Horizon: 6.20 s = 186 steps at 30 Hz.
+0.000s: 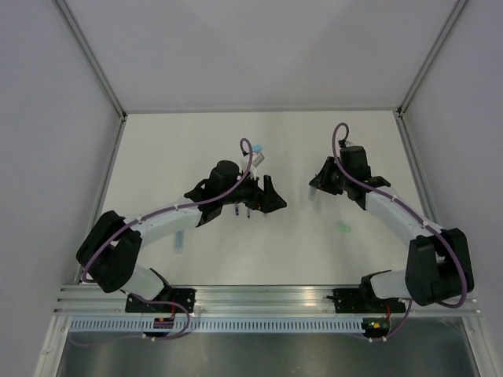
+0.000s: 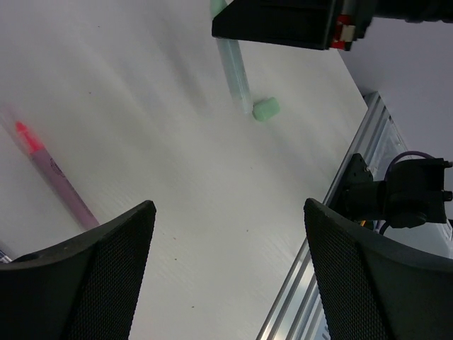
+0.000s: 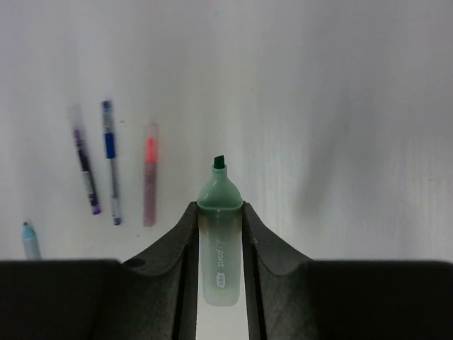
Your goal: Insert the pens into the pen caps
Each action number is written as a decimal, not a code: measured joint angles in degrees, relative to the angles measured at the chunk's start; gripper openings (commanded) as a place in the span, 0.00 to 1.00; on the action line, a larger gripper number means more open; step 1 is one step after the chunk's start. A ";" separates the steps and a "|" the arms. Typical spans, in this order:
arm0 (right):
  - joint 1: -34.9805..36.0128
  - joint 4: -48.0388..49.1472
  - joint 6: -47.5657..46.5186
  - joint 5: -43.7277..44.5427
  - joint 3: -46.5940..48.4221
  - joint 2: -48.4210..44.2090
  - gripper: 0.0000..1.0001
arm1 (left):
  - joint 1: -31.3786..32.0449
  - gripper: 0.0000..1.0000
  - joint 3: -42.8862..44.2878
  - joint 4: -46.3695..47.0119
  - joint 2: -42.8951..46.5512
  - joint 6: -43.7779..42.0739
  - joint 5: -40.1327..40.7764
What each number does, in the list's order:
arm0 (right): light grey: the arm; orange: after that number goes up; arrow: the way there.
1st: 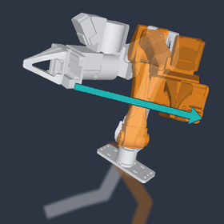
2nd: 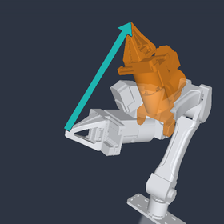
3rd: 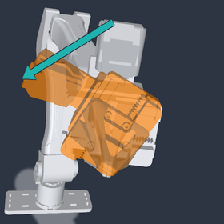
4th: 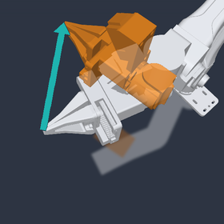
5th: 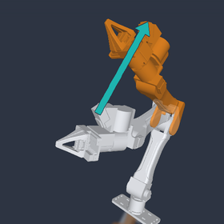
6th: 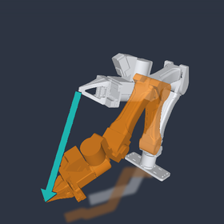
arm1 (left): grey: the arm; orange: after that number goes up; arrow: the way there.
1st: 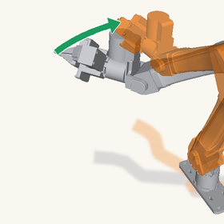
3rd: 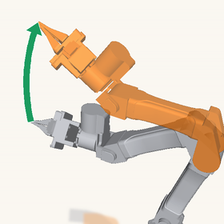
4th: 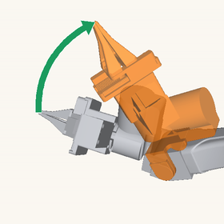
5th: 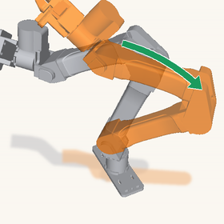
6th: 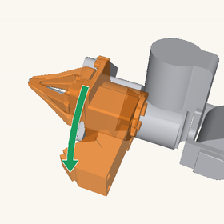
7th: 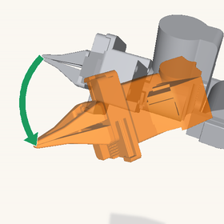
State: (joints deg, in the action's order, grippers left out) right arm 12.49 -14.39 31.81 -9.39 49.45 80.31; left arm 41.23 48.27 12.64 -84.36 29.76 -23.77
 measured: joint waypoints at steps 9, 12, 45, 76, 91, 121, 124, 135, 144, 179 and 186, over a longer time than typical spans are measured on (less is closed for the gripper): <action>9.25 8.04 8.70 1.97 -4.46 -14.53 0.00 | 0.20 0.85 0.74 4.85 -2.93 1.11 -1.31; 10.93 9.14 10.80 3.13 -5.11 -16.37 0.00 | 0.55 0.83 0.74 7.30 -3.04 1.29 -2.01; 22.82 10.75 14.86 12.02 -8.94 -22.71 0.36 | 2.54 0.02 2.93 13.90 -6.84 4.39 -6.82; 3.23 -25.22 -33.53 -10.91 21.44 -1.73 0.77 | 2.60 0.02 -15.37 -0.52 27.89 -4.44 1.11; 5.33 -39.45 -68.96 6.14 5.73 2.03 0.72 | 2.56 0.02 -22.32 0.17 38.16 -5.88 12.85; 3.10 -35.19 -78.88 7.02 6.23 16.65 0.65 | 2.56 0.02 -22.43 0.98 38.14 -5.90 15.26; 3.08 -33.88 -79.12 7.91 5.46 16.11 0.59 | 2.56 0.02 -22.43 1.01 38.45 -5.90 15.52; 3.04 -32.06 -78.58 9.40 4.63 15.28 0.00 | 2.56 0.02 -22.43 0.96 38.66 -5.90 16.31; 2.99 -29.22 -73.79 4.17 5.79 10.62 0.00 | 2.56 0.02 -22.43 0.92 38.66 -5.90 16.44; 32.41 17.64 8.55 15.87 6.69 -15.32 0.00 | 2.56 0.02 -22.43 1.53 37.42 -7.45 9.62; 35.21 18.86 9.44 17.07 6.38 -12.15 0.00 | 2.56 0.02 -22.43 1.53 36.85 -7.65 9.62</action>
State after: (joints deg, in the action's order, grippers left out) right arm 47.70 4.47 41.25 7.68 55.83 68.16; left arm 43.79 25.85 14.17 -47.51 22.11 -14.15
